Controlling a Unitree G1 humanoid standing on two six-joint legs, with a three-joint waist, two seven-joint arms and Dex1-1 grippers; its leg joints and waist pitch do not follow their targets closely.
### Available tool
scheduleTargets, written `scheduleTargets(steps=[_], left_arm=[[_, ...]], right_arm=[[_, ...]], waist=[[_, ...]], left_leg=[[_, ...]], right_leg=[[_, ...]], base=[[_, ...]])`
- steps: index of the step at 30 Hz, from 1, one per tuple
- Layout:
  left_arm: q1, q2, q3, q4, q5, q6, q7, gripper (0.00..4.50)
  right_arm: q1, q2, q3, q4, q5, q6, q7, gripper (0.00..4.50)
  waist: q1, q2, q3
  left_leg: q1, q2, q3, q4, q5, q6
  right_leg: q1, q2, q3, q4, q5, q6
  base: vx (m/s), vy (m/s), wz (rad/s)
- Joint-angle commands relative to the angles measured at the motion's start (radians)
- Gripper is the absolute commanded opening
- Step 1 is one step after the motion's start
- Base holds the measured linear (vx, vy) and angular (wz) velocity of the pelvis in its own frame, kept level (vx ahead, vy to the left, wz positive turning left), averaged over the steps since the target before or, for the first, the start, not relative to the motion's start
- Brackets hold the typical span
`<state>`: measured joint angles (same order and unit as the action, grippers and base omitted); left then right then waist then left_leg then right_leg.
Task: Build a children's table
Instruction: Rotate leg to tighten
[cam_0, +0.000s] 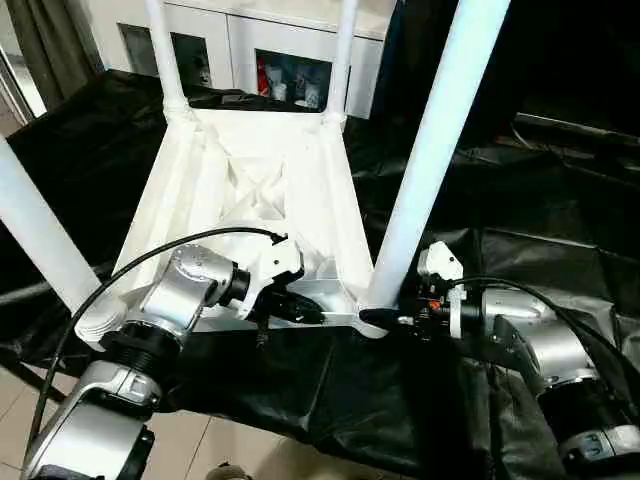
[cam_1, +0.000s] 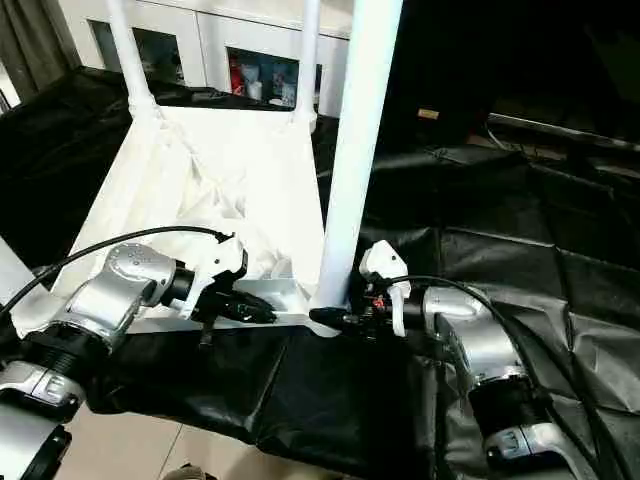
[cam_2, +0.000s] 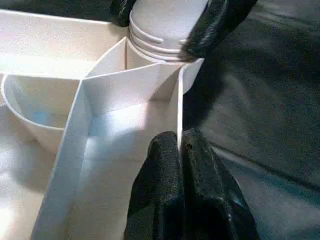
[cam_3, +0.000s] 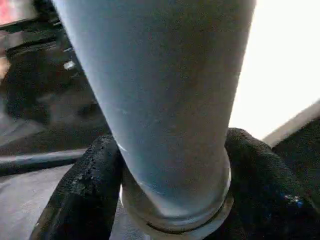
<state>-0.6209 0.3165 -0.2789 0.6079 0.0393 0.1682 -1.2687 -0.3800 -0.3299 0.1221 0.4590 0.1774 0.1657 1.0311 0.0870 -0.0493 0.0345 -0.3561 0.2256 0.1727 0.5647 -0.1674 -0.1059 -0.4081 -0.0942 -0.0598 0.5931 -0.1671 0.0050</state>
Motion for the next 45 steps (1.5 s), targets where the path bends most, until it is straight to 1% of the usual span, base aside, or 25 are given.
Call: scheduleTargets(steps=[1,3,4,7,8,9,10,14,16,17,18,19,20,23,25,28,29,30,32,33,35,37,40,42,45], left_arm=[[-0.019,-0.068,0.030,0.018,-0.028,-0.026,0.099,0.00],[-0.029,-0.106,0.031,0.044,-0.010,-0.032,0.173,0.00],[-0.040,-0.142,0.029,0.069,0.004,-0.033,0.237,0.00],[-0.052,-0.176,0.026,0.093,0.015,-0.031,0.292,0.00],[-0.065,-0.209,0.026,0.115,0.026,-0.025,0.344,0.00],[-0.086,-0.263,0.022,0.150,0.040,-0.019,0.417,0.00],[-0.091,-0.289,0.014,0.158,0.048,-0.017,0.444,0.00],[-0.086,-0.339,-0.011,0.154,0.060,-0.032,0.452,0.00],[-0.080,-0.341,-0.018,0.149,0.062,-0.035,0.441,0.00],[-0.076,-0.341,-0.021,0.148,0.063,-0.039,0.436,0.00],[-0.073,-0.331,-0.020,0.151,0.065,-0.047,0.431,0.00],[-0.073,-0.331,-0.020,0.151,0.065,-0.047,0.431,0.00],[-0.075,-0.320,-0.015,0.159,0.067,-0.056,0.425,0.00],[-0.076,-0.307,-0.009,0.164,0.068,-0.064,0.414,0.00],[-0.068,-0.256,-0.014,0.138,0.057,-0.067,0.331,0.00],[-0.060,-0.218,-0.017,0.115,0.047,-0.056,0.267,0.00],[-0.053,-0.195,-0.022,0.100,0.042,-0.052,0.228,0.00],[-0.051,-0.191,-0.023,0.096,0.041,-0.050,0.220,0.00],[-0.032,-0.130,-0.039,0.054,0.028,-0.032,0.113,0.00],[-0.022,-0.099,-0.048,0.032,0.022,-0.022,0.055,0.00],[-0.016,-0.079,-0.052,0.018,0.017,-0.012,0.022,0.00],[-0.007,-0.041,-0.058,-0.006,0.011,0.009,-0.035,0.00],[0.005,0.006,-0.065,-0.036,0.005,0.034,-0.098,0.00],[0.010,0.022,-0.063,-0.045,0.004,0.038,-0.109,0.00],[0.014,0.038,-0.062,-0.061,-0.004,0.049,-0.119,0.00]], right_arm=[[0.004,0.038,0.010,0.039,-0.038,-0.011,-0.097,2.67],[-0.006,0.079,-0.017,0.082,-0.052,-0.005,-0.212,2.67],[-0.016,0.121,-0.041,0.110,-0.052,0.008,-0.306,2.66],[-0.024,0.160,-0.062,0.132,-0.049,0.024,-0.385,2.66],[-0.037,0.197,-0.076,0.153,-0.054,0.030,-0.466,2.66],[-0.064,0.259,-0.100,0.198,-0.061,0.036,-0.593,2.66],[-0.079,0.287,-0.098,0.217,-0.071,0.031,-0.640,2.66],[-0.100,0.334,-0.051,0.241,-0.124,-0.032,-0.670,2.66],[-0.096,0.336,-0.040,0.233,-0.128,-0.051,-0.649,2.66],[-0.092,0.337,-0.039,0.224,-0.124,-0.060,-0.635,3.01],[-0.083,0.334,-0.053,0.202,-0.095,-0.067,-0.598,3.01],[-0.083,0.334,-0.053,0.202,-0.095,-0.067,-0.598,3.22],[-0.080,0.325,-0.057,0.190,-0.085,-0.074,-0.572,3.22],[-0.079,0.305,-0.045,0.186,-0.098,-0.100,-0.553,3.56],[-0.067,0.223,-0.021,0.149,-0.092,-0.132,-0.408,3.56],[-0.053,0.159,-0.002,0.116,-0.079,-0.143,-0.283,3.56],[-0.042,0.128,0.013,0.093,-0.074,-0.148,-0.221,3.56],[-0.040,0.122,0.015,0.087,-0.072,-0.146,-0.208,3.56],[-0.012,0.048,0.036,0.020,-0.042,-0.125,-0.055,3.56],[-0.008,0.020,0.038,0.000,-0.024,-0.110,-0.001,3.56],[-0.007,0.003,0.039,-0.008,-0.016,-0.105,0.026,3.56],[-0.009,-0.022,0.037,-0.016,-0.007,-0.099,0.066,3.56],[-0.017,-0.042,0.029,-0.022,0.001,-0.092,0.104,3.56],[-0.020,-0.046,0.027,-0.025,0.007,-0.086,0.117,3.56],[-0.019,-0.048,0.030,-0.039,0.024,-0.064,0.142,3.41]], waist=[[-0.002,-0.011,-0.048],[-0.007,-0.012,-0.045],[-0.008,-0.008,-0.046],[-0.010,-0.010,-0.044],[-0.009,-0.003,-0.044],[-0.017,-0.006,-0.042],[-0.018,0.001,-0.041],[-0.029,-0.003,-0.043],[-0.029,-0.002,-0.046],[-0.030,-0.002,-0.046],[-0.029,-0.003,-0.046],[-0.028,-0.002,-0.045],[-0.028,-0.003,-0.046],[-0.026,-0.005,-0.046],[-0.024,-0.005,-0.047],[-0.022,-0.007,-0.048],[-0.022,-0.010,-0.049],[-0.021,-0.009,-0.050],[-0.018,-0.006,-0.053],[-0.019,-0.006,-0.055],[-0.021,-0.005,-0.058],[-0.019,-0.002,-0.059],[-0.014,0.001,-0.058],[-0.007,0.001,-0.057],[-0.002,0.001,-0.054]], left_leg=[[0.004,0.000,0.013,-0.064,-0.271,0.025],[0.003,-0.004,0.010,-0.067,-0.300,0.012],[0.006,-0.004,0.010,-0.067,-0.312,0.011],[0.011,-0.006,0.010,-0.067,-0.335,0.005],[0.012,-0.006,0.008,-0.068,-0.341,0.006],[0.010,-0.009,0.007,-0.069,-0.362,-0.003],[0.011,-0.009,0.004,-0.070,-0.371,-0.011],[0.012,-0.010,0.000,-0.070,-0.404,0.000],[0.006,-0.010,0.001,-0.073,-0.388,0.015],[0.005,-0.009,0.003,-0.073,-0.381,0.019],[0.005,-0.009,0.003,-0.073,-0.376,0.021],[0.005,-0.007,0.004,-0.074,-0.372,0.024],[0.004,-0.008,0.005,-0.073,-0.369,0.025],[0.003,-0.007,0.007,-0.073,-0.354,0.032],[0.003,-0.007,0.007,-0.073,-0.351,0.038],[-0.004,-0.005,0.008,-0.071,-0.324,0.057],[-0.006,-0.002,0.008,-0.072,-0.304,0.059],[-0.007,-0.002,0.008,-0.071,-0.294,0.061],[-0.005,0.001,0.010,-0.068,-0.257,0.071],[-0.005,0.002,0.013,-0.062,-0.222,0.094],[-0.007,0.002,0.013,-0.060,-0.181,0.105],[0.000,0.002,0.016,-0.056,-0.156,0.115],[0.003,0.005,0.017,-0.056,-0.147,0.119],[0.004,0.007,0.017,-0.056,-0.156,0.110],[0.005,0.006,0.016,-0.060,-0.209,0.076]], right_leg=[[0.045,-0.036,0.029,-0.071,-0.310,-0.177],[0.042,-0.036,0.029,-0.080,-0.401,-0.141],[0.039,-0.037,0.030,-0.084,-0.431,-0.128],[0.033,-0.035,0.029,-0.093,-0.480,-0.112],[0.033,-0.036,0.029,-0.094,-0.486,-0.108],[0.027,-0.032,0.026,-0.099,-0.519,-0.093],[0.028,-0.033,0.025,-0.099,-0.535,-0.088],[0.026,-0.034,0.020,-0.110,-0.558,-0.069],[0.030,-0.032,0.022,-0.106,-0.514,-0.077],[0.030,-0.031,0.024,-0.105,-0.489,-0.085],[0.031,-0.031,0.024,-0.103,-0.476,-0.090],[0.031,-0.031,0.026,-0.102,-0.458,-0.099],[0.032,-0.031,0.026,-0.100,-0.450,-0.102],[0.034,-0.032,0.028,-0.097,-0.424,-0.116],[0.037,-0.031,0.027,-0.098,-0.423,-0.117],[0.043,-0.033,0.030,-0.093,-0.381,-0.128],[0.045,-0.032,0.029,-0.089,-0.354,-0.141],[0.047,-0.032,0.029,-0.085,-0.341,-0.147],[0.050,-0.033,0.031,-0.078,-0.273,-0.171],[0.051,-0.030,0.032,-0.067,-0.179,-0.206],[0.055,-0.029,0.029,-0.056,-0.107,-0.232],[0.053,-0.028,0.030,-0.050,-0.053,-0.258],[0.053,-0.028,0.029,-0.045,-0.025,-0.281],[0.054,-0.029,0.029,-0.045,-0.036,-0.279],[0.054,-0.031,0.029,-0.051,-0.112,-0.258]], base=[[0.000,0.000,0.00],[0.000,0.000,0.00],[0.000,0.000,0.00],[0.000,0.000,0.00],[0.000,0.000,0.00],[0.000,0.000,0.00],[0.000,0.000,0.00],[0.000,0.000,0.00],[0.000,0.000,0.00],[0.000,0.000,0.00],[0.000,0.000,0.00],[0.000,0.000,0.00],[0.000,0.000,0.00],[0.000,0.000,0.00],[0.000,0.000,0.00],[0.000,0.000,0.00],[0.000,0.000,0.00],[0.000,0.000,0.00],[0.029,-0.002,0.02],[0.058,-0.004,0.04],[0.027,-0.001,0.01],[0.000,0.000,0.00],[0.000,0.000,0.00],[0.000,0.000,0.00],[0.000,0.000,0.00]])
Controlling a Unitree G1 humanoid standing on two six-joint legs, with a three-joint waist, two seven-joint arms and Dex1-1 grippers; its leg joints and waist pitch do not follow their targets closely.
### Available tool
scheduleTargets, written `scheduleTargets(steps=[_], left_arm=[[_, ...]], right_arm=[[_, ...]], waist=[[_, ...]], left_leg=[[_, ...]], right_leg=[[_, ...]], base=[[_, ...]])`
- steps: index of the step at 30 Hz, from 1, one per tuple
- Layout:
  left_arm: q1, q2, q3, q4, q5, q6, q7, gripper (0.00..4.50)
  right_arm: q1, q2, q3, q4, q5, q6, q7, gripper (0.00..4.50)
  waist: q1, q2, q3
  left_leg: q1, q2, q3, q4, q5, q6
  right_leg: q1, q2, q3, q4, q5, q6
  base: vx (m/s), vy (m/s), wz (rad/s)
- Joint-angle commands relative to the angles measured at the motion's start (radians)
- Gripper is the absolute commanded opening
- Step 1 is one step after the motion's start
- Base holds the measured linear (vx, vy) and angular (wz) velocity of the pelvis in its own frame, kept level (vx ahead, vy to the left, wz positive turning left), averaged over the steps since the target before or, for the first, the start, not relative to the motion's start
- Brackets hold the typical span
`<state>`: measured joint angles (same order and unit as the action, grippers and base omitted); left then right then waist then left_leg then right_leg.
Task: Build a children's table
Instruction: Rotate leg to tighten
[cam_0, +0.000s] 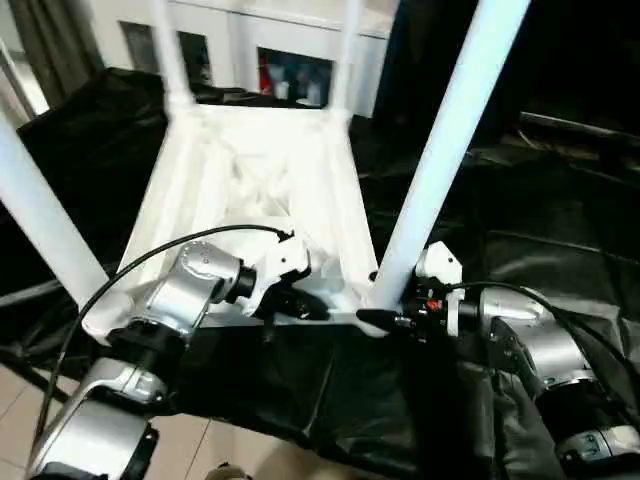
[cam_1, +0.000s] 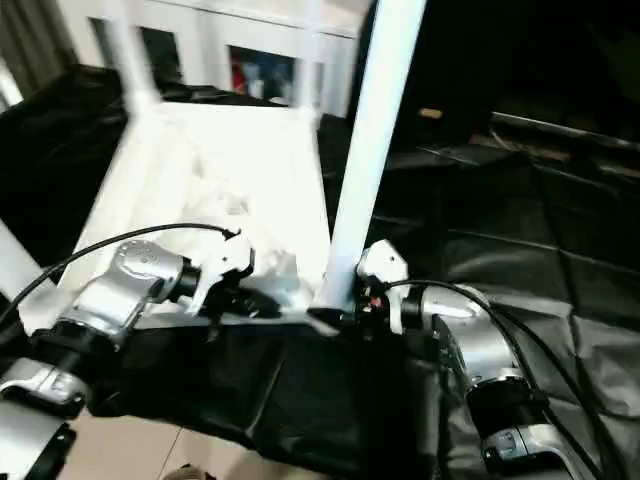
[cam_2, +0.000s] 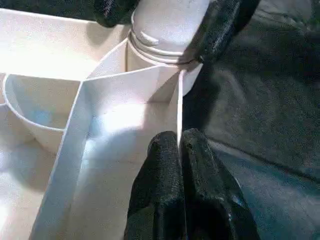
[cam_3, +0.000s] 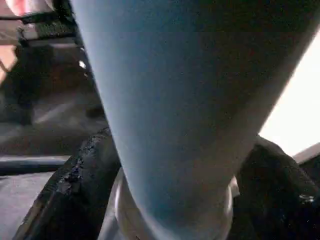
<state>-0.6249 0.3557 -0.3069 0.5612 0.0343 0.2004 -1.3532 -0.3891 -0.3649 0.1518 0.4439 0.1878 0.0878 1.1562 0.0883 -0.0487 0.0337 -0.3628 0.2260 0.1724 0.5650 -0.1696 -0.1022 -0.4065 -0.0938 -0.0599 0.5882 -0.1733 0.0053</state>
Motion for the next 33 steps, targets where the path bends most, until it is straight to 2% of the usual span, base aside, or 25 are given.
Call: scheduleTargets(steps=[1,4,6,7,8,10,11,12,15,17,19,20,21,22,24,25,26,27,28,29,30,31,32,33], left_arm=[[0.018,-0.001,-0.034,-0.015,0.001,0.017,-0.035,0.00],[0.022,0.005,-0.033,-0.028,-0.004,0.029,-0.033,0.00],[0.025,0.007,-0.034,-0.035,-0.007,0.035,-0.032,0.00],[0.026,0.008,-0.034,-0.038,-0.008,0.037,-0.032,0.00],[0.026,0.008,-0.034,-0.038,-0.008,0.037,-0.032,0.00],[0.030,0.010,-0.037,-0.044,-0.010,0.042,-0.032,0.00],[0.030,0.010,-0.037,-0.044,-0.010,0.042,-0.032,0.00],[0.032,0.011,-0.038,-0.048,-0.012,0.046,-0.029,0.00],[0.032,0.003,-0.031,-0.047,-0.014,0.046,-0.008,0.00],[0.023,-0.022,-0.014,-0.025,-0.008,0.034,0.053,0.00],[0.011,-0.054,0.001,-0.003,-0.001,0.032,0.125,0.00],[0.002,-0.073,0.006,0.012,0.005,0.035,0.166,0.00],[-0.006,-0.095,0.007,0.029,0.016,0.032,0.211,0.00],[-0.014,-0.113,0.007,0.045,0.027,0.028,0.254,0.00],[-0.033,-0.176,0.003,0.079,0.049,0.036,0.359,0.00],[-0.037,-0.191,0.002,0.086,0.054,0.037,0.381,0.00],[-0.042,-0.211,0.002,0.095,0.059,0.043,0.413,0.00],[-0.051,-0.242,-0.003,0.110,0.070,0.045,0.460,0.00],[-0.051,-0.244,-0.003,0.111,0.071,0.045,0.463,0.00],[-0.058,-0.275,-0.013,0.126,0.084,0.040,0.498,0.00],[-0.059,-0.282,-0.016,0.130,0.087,0.040,0.506,0.00],[-0.066,-0.309,-0.027,0.146,0.100,0.032,0.530,0.00],[-0.068,-0.316,-0.030,0.151,0.104,0.028,0.537,0.00],[-0.074,-0.336,-0.045,0.168,0.119,0.013,0.545,0.00]], right_arm=[[-0.010,-0.013,0.000,-0.024,0.014,0.014,0.016,3.31],[-0.006,-0.011,0.010,-0.031,0.021,0.025,0.033,3.12],[-0.003,-0.010,0.016,-0.033,0.023,0.029,0.041,2.81],[-0.002,-0.010,0.016,-0.035,0.025,0.032,0.045,2.81],[-0.002,-0.010,0.016,-0.035,0.025,0.032,0.045,2.76],[0.000,-0.011,0.015,-0.039,0.029,0.041,0.053,2.45],[0.000,-0.011,0.015,-0.039,0.029,0.041,0.053,2.45],[0.007,-0.011,0.018,-0.048,0.035,0.053,0.056,2.33],[0.019,-0.005,0.018,-0.054,0.037,0.061,0.044,2.16],[0.022,0.015,0.014,-0.030,0.009,0.051,-0.024,2.12],[0.020,0.051,0.002,0.006,-0.024,0.043,-0.130,2.10],[0.017,0.074,-0.008,0.027,-0.040,0.053,-0.197,2.08],[0.014,0.100,-0.018,0.049,-0.057,0.065,-0.274,2.04],[0.012,0.122,-0.026,0.066,-0.069,0.079,-0.335,2.04],[0.008,0.194,-0.058,0.106,-0.086,0.113,-0.512,2.02],[0.005,0.210,-0.067,0.113,-0.087,0.119,-0.550,2.01],[0.002,0.233,-0.081,0.123,-0.085,0.130,-0.600,2.00],[-0.006,0.266,-0.098,0.142,-0.086,0.141,-0.674,2.00],[-0.007,0.268,-0.099,0.143,-0.086,0.142,-0.680,2.00],[-0.019,0.299,-0.108,0.165,-0.094,0.138,-0.743,2.00],[-0.023,0.307,-0.110,0.172,-0.096,0.136,-0.759,2.00],[-0.036,0.334,-0.111,0.191,-0.108,0.120,-0.801,2.00],[-0.039,0.341,-0.110,0.195,-0.112,0.113,-0.808,2.00],[-0.048,0.363,-0.085,0.197,-0.134,0.081,-0.804,2.35]], waist=[[-0.003,0.000,-0.052],[-0.004,-0.002,-0.051],[-0.005,-0.002,-0.050],[-0.004,-0.010,-0.050],[-0.002,-0.006,-0.051],[-0.003,-0.005,-0.052],[-0.003,-0.005,-0.052],[-0.003,-0.005,-0.053],[-0.003,-0.004,-0.052],[-0.003,-0.006,-0.051],[-0.005,-0.005,-0.048],[-0.006,-0.005,-0.043],[-0.008,-0.007,-0.041],[-0.008,-0.006,-0.040],[-0.020,-0.008,-0.039],[-0.023,-0.009,-0.039],[-0.025,-0.005,-0.040],[-0.033,-0.010,-0.039],[-0.036,-0.009,-0.038],[-0.037,0.005,-0.038],[-0.042,0.000,-0.037],[-0.045,-0.001,-0.039],[-0.049,0.003,-0.040],[-0.050,0.005,-0.038]], left_leg=[[0.011,0.006,0.017,-0.061,-0.214,0.068],[0.009,0.004,0.014,-0.063,-0.240,0.044],[0.010,0.003,0.014,-0.063,-0.245,0.039],[0.010,0.004,0.014,-0.063,-0.243,0.040],[0.009,0.004,0.013,-0.064,-0.239,0.038],[0.009,0.004,0.013,-0.063,-0.227,0.039],[0.010,0.003,0.013,-0.062,-0.221,0.040],[0.010,0.003,0.014,-0.061,-0.207,0.043],[0.010,0.002,0.015,-0.060,-0.205,0.047],[0.009,0.002,0.015,-0.060,-0.216,0.043],[0.011,0.001,0.014,-0.063,-0.246,0.033],[0.014,0.000,0.014,-0.066,-0.283,0.019],[0.017,-0.001,0.013,-0.068,-0.316,0.002],[0.018,-0.002,0.010,-0.070,-0.337,-0.008],[0.017,-0.003,0.000,-0.075,-0.380,-0.032],[0.018,-0.004,0.000,-0.075,-0.392,-0.034],[0.022,-0.005,-0.001,-0.073,-0.406,-0.034],[0.021,-0.009,-0.003,-0.071,-0.434,-0.023],[0.022,-0.009,-0.005,-0.072,-0.444,-0.020],[0.023,-0.009,-0.007,-0.072,-0.454,-0.023],[0.025,-0.010,-0.008,-0.073,-0.472,-0.022],[0.024,-0.010,-0.011,-0.074,-0.475,-0.021],[0.023,-0.009,-0.012,-0.077,-0.476,-0.021],[0.021,-0.009,-0.014,-0.078,-0.490,-0.020]], right_leg=[[0.051,-0.032,0.030,-0.048,-0.121,-0.253],[0.051,-0.035,0.031,-0.052,-0.182,-0.226],[0.049,-0.034,0.032,-0.054,-0.197,-0.219],[0.050,-0.034,0.032,-0.055,-0.201,-0.216],[0.050,-0.035,0.032,-0.053,-0.203,-0.214],[0.050,-0.033,0.032,-0.050,-0.180,-0.218],[0.050,-0.032,0.032,-0.049,-0.168,-0.221],[0.051,-0.030,0.032,-0.045,-0.129,-0.229],[0.051,-0.030,0.032,-0.046,-0.121,-0.234],[0.051,-0.032,0.032,-0.048,-0.142,-0.232],[0.048,-0.033,0.032,-0.053,-0.197,-0.218],[0.043,-0.032,0.032,-0.063,-0.263,-0.201],[0.039,-0.034,0.032,-0.071,-0.347,-0.175],[0.038,-0.035,0.031,-0.074,-0.388,-0.160],[0.036,-0.036,0.027,-0.085,-0.481,-0.112],[0.033,-0.035,0.026,-0.088,-0.500,-0.103],[0.030,-0.037,0.025,-0.092,-0.517,-0.098],[0.027,-0.033,0.022,-0.101,-0.560,-0.079],[0.024,-0.035,0.019,-0.107,-0.586,-0.068],[0.024,-0.034,0.018,-0.107,-0.589,-0.065],[0.021,-0.033,0.013,-0.114,-0.597,-0.057],[0.026,-0.033,0.009,-0.115,-0.595,-0.056],[0.028,-0.034,0.007,-0.117,-0.577,-0.057],[0.027,-0.032,0.005,-0.119,-0.572,-0.056]], base=[[0.000,0.000,0.00],[0.000,0.000,0.00],[0.000,0.000,0.00],[0.000,0.000,0.00],[0.000,0.000,0.00],[0.000,0.000,0.00],[0.000,0.000,0.00],[0.000,0.000,0.00],[0.000,0.000,0.00],[0.000,0.000,0.00],[0.000,0.000,0.00],[0.000,0.000,0.00],[0.000,0.000,0.00],[0.000,0.000,0.00],[-0.056,0.001,-0.06],[-0.054,0.007,-0.05],[0.000,0.000,0.00],[0.000,0.000,0.00],[0.000,0.000,0.00],[0.000,0.000,0.00],[0.000,0.000,0.00],[0.000,0.000,0.00],[0.000,0.000,0.00],[0.000,0.000,0.00]])
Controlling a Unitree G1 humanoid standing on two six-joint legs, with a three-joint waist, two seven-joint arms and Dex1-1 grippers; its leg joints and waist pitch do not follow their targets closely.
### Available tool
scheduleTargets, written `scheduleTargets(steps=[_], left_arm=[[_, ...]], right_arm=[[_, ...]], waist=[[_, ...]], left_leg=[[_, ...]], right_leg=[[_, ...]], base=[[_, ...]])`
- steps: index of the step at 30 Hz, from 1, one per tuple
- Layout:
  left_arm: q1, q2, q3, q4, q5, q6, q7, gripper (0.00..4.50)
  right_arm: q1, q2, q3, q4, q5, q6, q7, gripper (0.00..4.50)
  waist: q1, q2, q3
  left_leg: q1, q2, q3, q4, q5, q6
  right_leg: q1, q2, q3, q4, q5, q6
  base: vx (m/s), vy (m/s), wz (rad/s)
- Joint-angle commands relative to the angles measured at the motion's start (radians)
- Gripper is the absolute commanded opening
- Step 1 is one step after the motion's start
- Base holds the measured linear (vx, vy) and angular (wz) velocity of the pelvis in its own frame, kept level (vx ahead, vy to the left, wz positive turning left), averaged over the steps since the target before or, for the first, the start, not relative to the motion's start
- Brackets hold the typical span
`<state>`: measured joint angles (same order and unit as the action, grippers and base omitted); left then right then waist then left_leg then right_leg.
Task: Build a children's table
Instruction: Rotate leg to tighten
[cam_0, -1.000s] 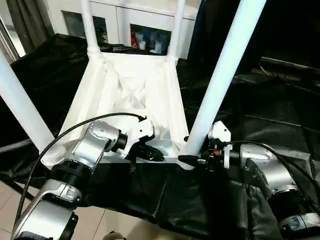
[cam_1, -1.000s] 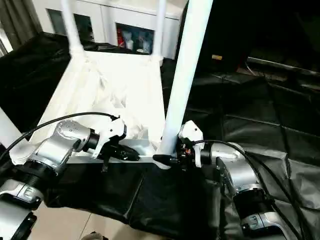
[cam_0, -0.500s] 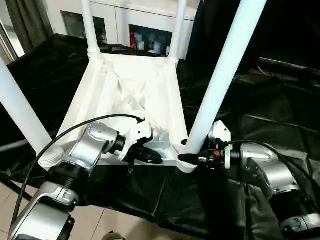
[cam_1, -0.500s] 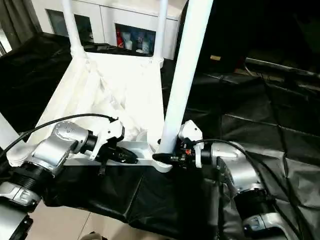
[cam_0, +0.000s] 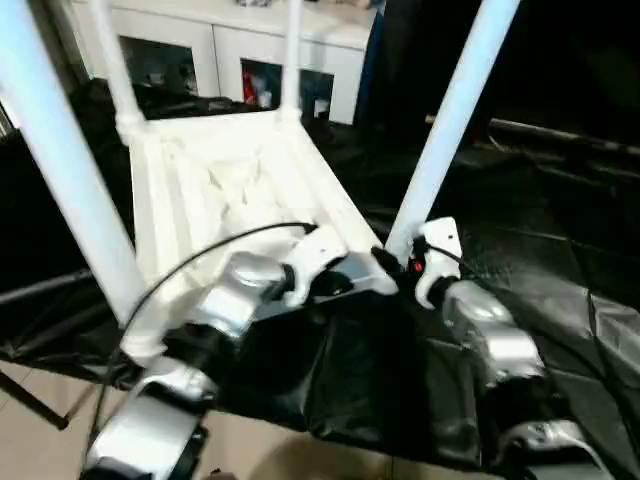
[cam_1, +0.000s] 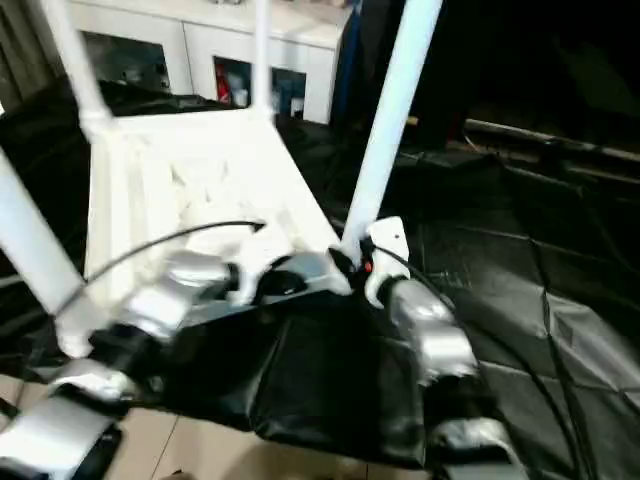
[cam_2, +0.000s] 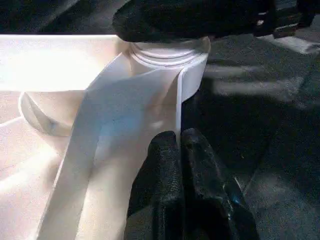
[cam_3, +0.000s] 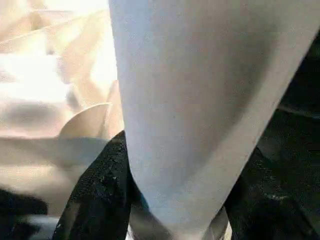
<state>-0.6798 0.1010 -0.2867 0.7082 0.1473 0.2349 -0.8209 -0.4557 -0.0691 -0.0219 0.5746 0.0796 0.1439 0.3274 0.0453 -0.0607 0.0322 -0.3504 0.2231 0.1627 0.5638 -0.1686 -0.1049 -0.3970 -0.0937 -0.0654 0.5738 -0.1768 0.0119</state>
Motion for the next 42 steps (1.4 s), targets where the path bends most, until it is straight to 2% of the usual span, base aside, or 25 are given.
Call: scheduleTargets(steps=[1,2,6,7,11,14,16,17,18,21,23,24,26,29,34,35,38,39,42], left_arm=[[-0.020,-0.082,-0.065,0.022,0.007,-0.023,0.013,0.00],[-0.023,-0.087,-0.067,0.030,0.011,-0.033,0.018,0.00],[-0.023,-0.068,-0.063,0.034,0.011,-0.046,0.007,0.00],[-0.020,-0.052,-0.061,0.032,0.010,-0.053,-0.010,0.00],[-0.012,-0.009,-0.055,0.021,0.003,-0.072,-0.070,0.00],[-0.004,0.013,-0.051,0.008,-0.010,-0.080,-0.117,0.00],[0.014,0.053,-0.047,-0.019,-0.043,-0.125,-0.214,0.00],[0.024,0.069,-0.046,-0.037,-0.060,-0.129,-0.260,0.00],[0.035,0.092,-0.050,-0.059,-0.076,-0.125,-0.312,0.00],[0.054,0.138,-0.057,-0.101,-0.098,-0.106,-0.402,0.00],[0.056,0.144,-0.057,-0.106,-0.101,-0.103,-0.413,0.00],[0.063,0.161,-0.057,-0.121,-0.112,-0.091,-0.444,0.00],[0.078,0.201,-0.060,-0.155,-0.133,-0.068,-0.516,0.00],[0.087,0.238,-0.066,-0.177,-0.149,-0.051,-0.573,0.00],[0.097,0.285,-0.064,-0.199,-0.164,-0.033,-0.631,0.00],[0.098,0.290,-0.060,-0.201,-0.163,-0.032,-0.637,0.00],[0.100,0.302,-0.056,-0.210,-0.164,-0.026,-0.639,0.00],[0.100,0.307,-0.054,-0.214,-0.165,-0.022,-0.638,0.00],[0.102,0.310,-0.054,-0.221,-0.172,-0.014,-0.635,0.00]], right_arm=[[0.019,0.068,0.090,0.067,-0.027,0.024,0.025,2.56],[0.015,0.079,0.108,0.063,-0.038,0.010,0.034,2.70],[0.012,0.067,0.137,0.065,-0.071,-0.013,0.030,2.90],[0.014,0.057,0.140,0.063,-0.069,-0.036,0.051,3.15],[0.021,0.014,0.140,0.042,-0.048,-0.075,0.156,3.15],[0.026,-0.017,0.142,0.030,-0.040,-0.088,0.217,3.15],[0.047,-0.070,0.144,-0.023,-0.004,-0.090,0.366,3.15],[0.058,-0.090,0.145,-0.052,0.018,-0.083,0.430,3.15],[0.072,-0.120,0.153,-0.089,0.045,-0.070,0.503,3.15],[0.095,-0.181,0.172,-0.149,0.090,-0.041,0.629,3.15],[0.097,-0.188,0.174,-0.154,0.094,-0.039,0.643,3.15],[0.102,-0.208,0.179,-0.165,0.099,-0.038,0.677,3.15],[0.111,-0.248,0.188,-0.182,0.110,-0.033,0.746,3.15],[0.115,-0.278,0.189,-0.196,0.124,-0.021,0.803,3.15],[0.118,-0.315,0.195,-0.216,0.132,0.000,0.865,3.15],[0.118,-0.323,0.199,-0.220,0.134,0.004,0.875,3.01],[0.118,-0.329,0.203,-0.224,0.144,0.018,0.890,2.82],[0.117,-0.330,0.204,-0.225,0.149,0.025,0.895,2.64],[0.116,-0.325,0.206,-0.224,0.152,0.032,0.896,2.55]], waist=[[-0.009,0.015,-0.035],[-0.010,0.014,-0.034],[-0.010,0.014,-0.037],[-0.011,0.012,-0.038],[-0.011,0.012,-0.040],[-0.007,0.011,-0.042],[-0.003,0.007,-0.046],[-0.001,0.007,-0.047],[-0.001,0.007,-0.047],[0.007,0.007,-0.049],[0.015,0.010,-0.054],[0.020,0.011,-0.055],[0.022,0.008,-0.053],[0.021,0.010,-0.053],[0.025,0.010,-0.049],[0.026,0.010,-0.049],[0.029,0.007,-0.050],[0.030,0.007,-0.051],[0.032,0.007,-0.053]], left_leg=[[0.011,-0.007,-0.003,-0.076,-0.501,-0.015],[0.017,-0.009,-0.003,-0.074,-0.517,-0.010],[0.010,-0.004,-0.005,-0.080,-0.505,-0.003],[0.008,-0.003,-0.005,-0.082,-0.501,-0.003],[0.002,-0.002,-0.002,-0.082,-0.478,0.006],[0.000,0.001,0.006,-0.082,-0.431,0.017],[-0.006,0.002,0.010,-0.080,-0.387,0.038],[-0.005,0.002,0.012,-0.079,-0.374,0.044],[-0.005,0.006,0.014,-0.079,-0.359,0.050],[-0.007,0.006,0.019,-0.071,-0.295,0.067],[-0.004,0.008,0.022,-0.068,-0.247,0.065],[0.001,0.008,0.024,-0.065,-0.218,0.066],[-0.005,0.007,0.023,-0.066,-0.197,0.070],[0.001,0.006,0.025,-0.064,-0.205,0.076],[0.004,0.009,0.024,-0.070,-0.262,0.049],[0.004,0.009,0.024,-0.069,-0.262,0.046],[0.002,0.008,0.024,-0.069,-0.254,0.040],[0.003,0.008,0.024,-0.068,-0.246,0.040],[0.002,0.007,0.025,-0.066,-0.215,0.044]], right_leg=[[0.014,-0.030,0.009,-0.109,-0.576,-0.060],[0.011,-0.031,0.008,-0.112,-0.590,-0.061],[0.017,-0.034,0.012,-0.105,-0.546,-0.079],[0.018,-0.034,0.013,-0.103,-0.524,-0.086],[0.024,-0.034,0.018,-0.094,-0.461,-0.109],[0.027,-0.034,0.025,-0.084,-0.381,-0.144],[0.037,-0.033,0.027,-0.079,-0.335,-0.158],[0.037,-0.034,0.028,-0.077,-0.319,-0.164],[0.034,-0.034,0.030,-0.074,-0.297,-0.177],[0.037,-0.032,0.034,-0.057,-0.204,-0.213],[0.039,-0.033,0.034,-0.049,-0.149,-0.229],[0.039,-0.032,0.034,-0.042,-0.090,-0.252],[0.046,-0.030,0.032,-0.033,-0.051,-0.265],[0.043,-0.028,0.032,-0.034,-0.047,-0.272],[0.041,-0.033,0.034,-0.044,-0.162,-0.243],[0.040,-0.033,0.034,-0.045,-0.167,-0.241],[0.042,-0.033,0.034,-0.043,-0.169,-0.233],[0.041,-0.033,0.034,-0.041,-0.162,-0.234],[0.043,-0.031,0.034,-0.036,-0.116,-0.243]], base=[[0.000,0.000,0.00],[0.000,0.000,0.00],[0.000,0.000,0.00],[0.000,0.000,0.00],[0.000,0.000,0.00],[0.000,0.000,0.00],[0.000,0.000,0.00],[0.000,0.000,0.00],[0.000,0.000,0.00],[0.053,-0.033,0.03],[0.028,-0.009,0.01],[0.057,-0.018,0.02],[0.028,0.000,0.01],[0.000,0.000,0.00],[0.000,0.000,0.00],[0.000,0.000,0.00],[0.000,0.000,0.00],[0.000,0.000,0.00],[0.000,0.000,0.00]])
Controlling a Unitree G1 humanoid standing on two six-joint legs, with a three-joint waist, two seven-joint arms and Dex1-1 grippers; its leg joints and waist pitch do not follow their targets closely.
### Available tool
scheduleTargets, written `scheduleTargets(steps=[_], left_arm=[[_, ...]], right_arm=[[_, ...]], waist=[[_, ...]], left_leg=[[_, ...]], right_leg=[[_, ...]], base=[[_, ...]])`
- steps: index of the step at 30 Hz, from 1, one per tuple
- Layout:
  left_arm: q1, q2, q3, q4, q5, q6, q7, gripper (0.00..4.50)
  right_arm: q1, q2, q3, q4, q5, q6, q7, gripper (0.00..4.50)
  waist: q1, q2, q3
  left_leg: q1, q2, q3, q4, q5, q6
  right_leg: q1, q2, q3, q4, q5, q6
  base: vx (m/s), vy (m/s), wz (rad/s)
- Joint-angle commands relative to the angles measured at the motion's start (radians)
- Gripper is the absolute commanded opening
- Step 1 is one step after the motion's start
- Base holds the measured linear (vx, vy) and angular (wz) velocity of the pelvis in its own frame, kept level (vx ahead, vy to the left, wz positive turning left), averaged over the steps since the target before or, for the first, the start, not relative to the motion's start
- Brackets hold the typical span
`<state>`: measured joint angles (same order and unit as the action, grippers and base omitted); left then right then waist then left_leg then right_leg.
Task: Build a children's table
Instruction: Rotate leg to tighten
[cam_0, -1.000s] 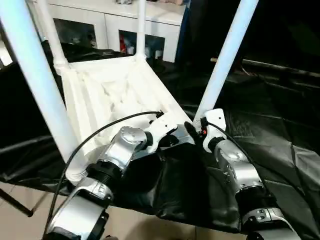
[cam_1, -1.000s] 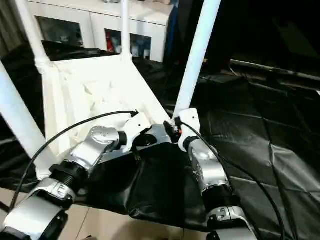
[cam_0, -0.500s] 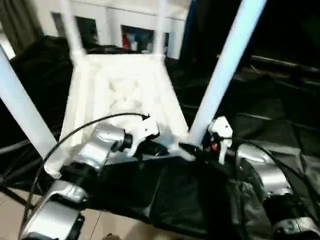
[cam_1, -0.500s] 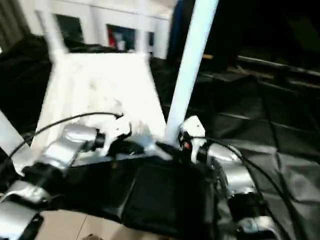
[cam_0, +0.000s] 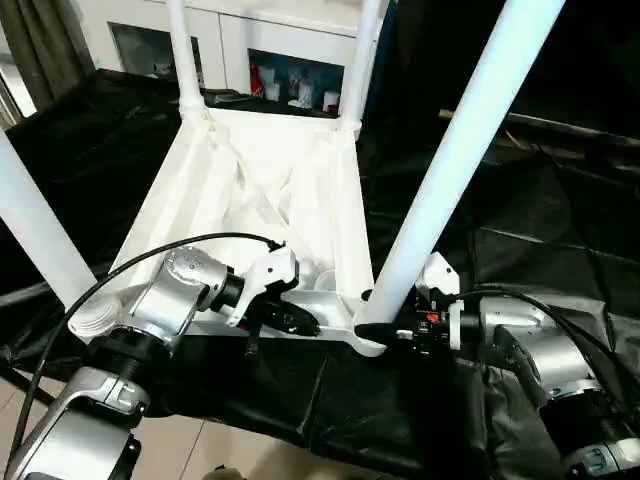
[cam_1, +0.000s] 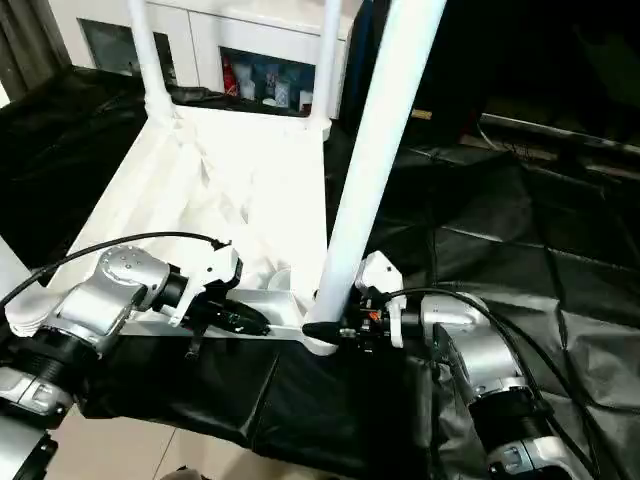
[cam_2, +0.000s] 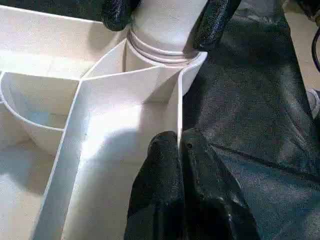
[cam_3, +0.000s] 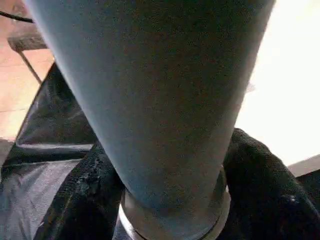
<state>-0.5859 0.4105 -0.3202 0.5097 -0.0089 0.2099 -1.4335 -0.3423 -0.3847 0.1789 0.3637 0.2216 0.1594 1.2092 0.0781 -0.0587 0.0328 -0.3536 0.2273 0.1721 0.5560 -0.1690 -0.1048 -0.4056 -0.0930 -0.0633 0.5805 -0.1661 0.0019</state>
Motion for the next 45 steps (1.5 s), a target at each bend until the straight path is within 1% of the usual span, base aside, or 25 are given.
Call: scheduleTargets(steps=[1,4,5,8,9,10,11,12,14,15,18,19,22,24,25,27,30,32,35,37,38,39,41,43,45], left_arm=[[0.008,0.000,-0.020,-0.023,-0.016,0.011,-0.022,0.00],[0.009,-0.004,-0.018,-0.022,-0.018,0.011,-0.013,0.00],[0.001,-0.029,-0.009,-0.003,-0.008,0.000,0.040,0.00],[-0.014,-0.063,0.004,0.031,0.015,-0.019,0.123,0.00],[-0.031,-0.098,0.019,0.066,0.035,-0.043,0.223,0.00],[-0.038,-0.112,0.024,0.079,0.040,-0.045,0.256,0.00],[-0.055,-0.145,0.034,0.111,0.052,-0.049,0.333,0.00],[-0.065,-0.165,0.036,0.130,0.059,-0.047,0.374,0.00],[-0.076,-0.200,0.031,0.149,0.072,-0.042,0.427,0.00],[-0.080,-0.216,0.028,0.153,0.076,-0.033,0.447,0.00],[-0.090,-0.274,0.018,0.166,0.088,-0.018,0.509,0.00],[-0.093,-0.309,0.009,0.174,0.096,-0.015,0.538,0.00],[-0.091,-0.350,-0.008,0.173,0.098,-0.021,0.540,0.00],[-0.098,-0.362,-0.011,0.189,0.101,-0.034,0.543,0.00],[-0.102,-0.365,-0.011,0.197,0.102,-0.040,0.543,0.00],[-0.102,-0.359,-0.011,0.198,0.103,-0.047,0.537,0.00],[-0.096,-0.342,-0.011,0.189,0.098,-0.056,0.513,0.00],[-0.083,-0.314,-0.006,0.172,0.089,-0.072,0.463,0.00],[-0.072,-0.289,0.000,0.154,0.075,-0.080,0.419,0.00],[-0.066,-0.262,0.008,0.141,0.058,-0.080,0.374,0.00],[-0.062,-0.246,0.010,0.133,0.049,-0.082,0.346,0.00],[-0.058,-0.232,0.011,0.124,0.041,-0.080,0.318,0.00],[-0.054,-0.217,0.010,0.115,0.036,-0.077,0.293,0.00],[-0.046,-0.183,0.004,0.097,0.030,-0.063,0.235,0.00],[-0.028,-0.113,-0.010,0.059,0.017,-0.026,0.119,0.00]], right_arm=[[0.003,-0.009,0.006,-0.013,0.011,0.017,0.014,2.53],[0.005,-0.005,0.007,-0.014,0.011,0.020,0.010,2.49],[0.019,0.019,0.008,-0.018,0.003,0.031,-0.026,2.49],[0.024,0.050,0.004,0.005,-0.030,0.036,-0.113,2.48],[0.016,0.083,-0.006,0.047,-0.068,0.029,-0.226,2.48],[0.011,0.098,-0.015,0.067,-0.080,0.028,-0.276,2.47],[-0.004,0.139,-0.041,0.115,-0.101,0.034,-0.406,2.47],[-0.014,0.168,-0.062,0.142,-0.108,0.043,-0.490,2.40],[-0.024,0.219,-0.099,0.167,-0.104,0.066,-0.609,2.17],[-0.029,0.241,-0.114,0.176,-0.101,0.075,-0.657,2.14],[-0.053,0.308,-0.161,0.213,-0.088,0.092,-0.796,2.07],[-0.068,0.341,-0.174,0.232,-0.091,0.082,-0.853,2.07],[-0.070,0.364,-0.130,0.218,-0.118,0.030,-0.809,2.07],[-0.070,0.370,-0.101,0.209,-0.136,-0.004,-0.781,2.07],[-0.069,0.370,-0.088,0.204,-0.141,-0.016,-0.770,2.39],[-0.065,0.361,-0.072,0.191,-0.136,-0.025,-0.730,2.72],[-0.062,0.346,-0.071,0.179,-0.127,-0.037,-0.695,2.91],[-0.059,0.317,-0.076,0.161,-0.120,-0.082,-0.638,3.17],[-0.054,0.285,-0.083,0.141,-0.118,-0.133,-0.588,3.21],[-0.047,0.247,-0.092,0.122,-0.107,-0.178,-0.524,3.21],[-0.042,0.229,-0.095,0.114,-0.101,-0.191,-0.493,3.21],[-0.037,0.215,-0.098,0.105,-0.089,-0.192,-0.462,3.21],[-0.032,0.202,-0.101,0.096,-0.076,-0.184,-0.432,3.21],[-0.018,0.173,-0.103,0.075,-0.047,-0.158,-0.355,3.21],[0.004,0.112,-0.088,0.048,-0.015,-0.101,-0.227,3.21]], waist=[[0.000,0.005,-0.054],[0.000,0.005,-0.054],[-0.001,0.005,-0.053],[0.000,0.005,-0.049],[0.001,0.005,-0.044],[-0.001,0.005,-0.041],[0.000,0.005,-0.042],[-0.008,0.005,-0.039],[-0.019,0.005,-0.041],[-0.025,0.004,-0.040],[-0.032,0.006,-0.040],[-0.034,0.005,-0.038],[-0.042,0.006,-0.038],[-0.044,0.004,-0.040],[-0.043,0.004,-0.039],[-0.042,0.005,-0.039],[-0.041,0.002,-0.038],[-0.039,0.000,-0.040],[-0.037,0.000,-0.040],[-0.034,0.001,-0.044],[-0.032,0.000,-0.047],[-0.030,0.001,-0.049],[-0.029,0.003,-0.049],[-0.023,0.004,-0.054],[-0.019,0.008,-0.056]], left_leg=[[0.005,0.003,0.015,-0.057,-0.211,0.044],[0.005,0.002,0.015,-0.056,-0.205,0.046],[0.005,0.002,0.016,-0.056,-0.208,0.045],[0.006,0.001,0.015,-0.059,-0.240,0.033],[0.007,0.000,0.013,-0.062,-0.292,0.013],[0.011,-0.001,0.012,-0.064,-0.337,0.001],[0.014,-0.001,0.010,-0.063,-0.353,-0.007],[0.013,-0.004,0.006,-0.066,-0.374,-0.027],[0.012,-0.007,-0.001,-0.067,-0.398,-0.037],[0.010,-0.008,-0.003,-0.067,-0.412,-0.030],[0.011,-0.007,-0.004,-0.068,-0.429,-0.020],[0.016,-0.010,-0.005,-0.065,-0.449,-0.020],[0.012,-0.010,-0.008,-0.065,-0.474,-0.014],[0.012,-0.011,-0.007,-0.064,-0.472,-0.005],[0.012,-0.011,-0.006,-0.065,-0.468,0.000],[0.011,-0.009,-0.006,-0.067,-0.465,0.006],[0.008,-0.008,-0.005,-0.068,-0.460,0.011],[0.007,-0.008,-0.003,-0.067,-0.448,0.017],[0.002,-0.005,-0.001,-0.069,-0.415,0.023],[0.001,-0.004,0.001,-0.068,-0.389,0.028],[-0.005,-0.004,0.003,-0.067,-0.348,0.035],[-0.004,-0.002,0.006,-0.065,-0.319,0.048],[-0.003,0.000,0.010,-0.062,-0.287,0.058],[-0.002,0.000,0.011,-0.058,-0.240,0.067],[-0.007,-0.001,0.011,-0.056,-0.176,0.085]], right_leg=[[0.052,-0.032,0.032,-0.041,-0.121,-0.235],[0.053,-0.031,0.031,-0.041,-0.112,-0.238],[0.052,-0.031,0.031,-0.041,-0.114,-0.240],[0.049,-0.032,0.032,-0.049,-0.173,-0.222],[0.045,-0.034,0.032,-0.059,-0.274,-0.192],[0.040,-0.035,0.031,-0.069,-0.363,-0.164],[0.037,-0.037,0.030,-0.072,-0.397,-0.152],[0.033,-0.036,0.028,-0.078,-0.463,-0.127],[0.034,-0.037,0.023,-0.086,-0.521,-0.094],[0.034,-0.036,0.019,-0.092,-0.545,-0.080],[0.028,-0.035,0.018,-0.099,-0.544,-0.077],[0.022,-0.034,0.014,-0.104,-0.573,-0.069],[0.024,-0.034,0.009,-0.111,-0.590,-0.055],[0.023,-0.033,0.011,-0.110,-0.576,-0.058],[0.022,-0.033,0.012,-0.110,-0.565,-0.063],[0.022,-0.032,0.015,-0.106,-0.542,-0.075],[0.024,-0.033,0.016,-0.104,-0.531,-0.083],[0.025,-0.035,0.019,-0.103,-0.521,-0.088],[0.029,-0.036,0.023,-0.096,-0.473,-0.105],[0.034,-0.036,0.026,-0.089,-0.427,-0.123],[0.040,-0.035,0.027,-0.080,-0.366,-0.141],[0.041,-0.034,0.029,-0.075,-0.309,-0.161],[0.041,-0.031,0.030,-0.066,-0.238,-0.193],[0.048,-0.031,0.030,-0.056,-0.170,-0.216],[0.056,-0.026,0.029,-0.040,-0.063,-0.243]], base=[[0.000,0.000,0.00],[0.000,0.000,0.00],[0.000,0.000,0.00],[0.000,0.000,0.00],[0.000,0.000,0.00],[0.000,0.000,0.00],[-0.062,-0.003,-0.01],[-0.062,-0.003,-0.01],[-0.064,0.003,-0.05],[-0.062,0.005,-0.05],[0.000,0.000,0.00],[0.000,0.000,0.00],[0.000,0.000,0.00],[0.000,0.000,0.00],[0.000,0.000,0.00],[0.000,0.000,0.00],[0.000,0.000,0.00],[0.000,0.000,0.00],[0.000,0.000,0.00],[0.000,0.000,0.00],[0.000,0.000,0.00],[0.000,0.000,0.00],[0.058,-0.016,0.04],[0.060,-0.015,0.02],[0.000,0.000,0.00]])
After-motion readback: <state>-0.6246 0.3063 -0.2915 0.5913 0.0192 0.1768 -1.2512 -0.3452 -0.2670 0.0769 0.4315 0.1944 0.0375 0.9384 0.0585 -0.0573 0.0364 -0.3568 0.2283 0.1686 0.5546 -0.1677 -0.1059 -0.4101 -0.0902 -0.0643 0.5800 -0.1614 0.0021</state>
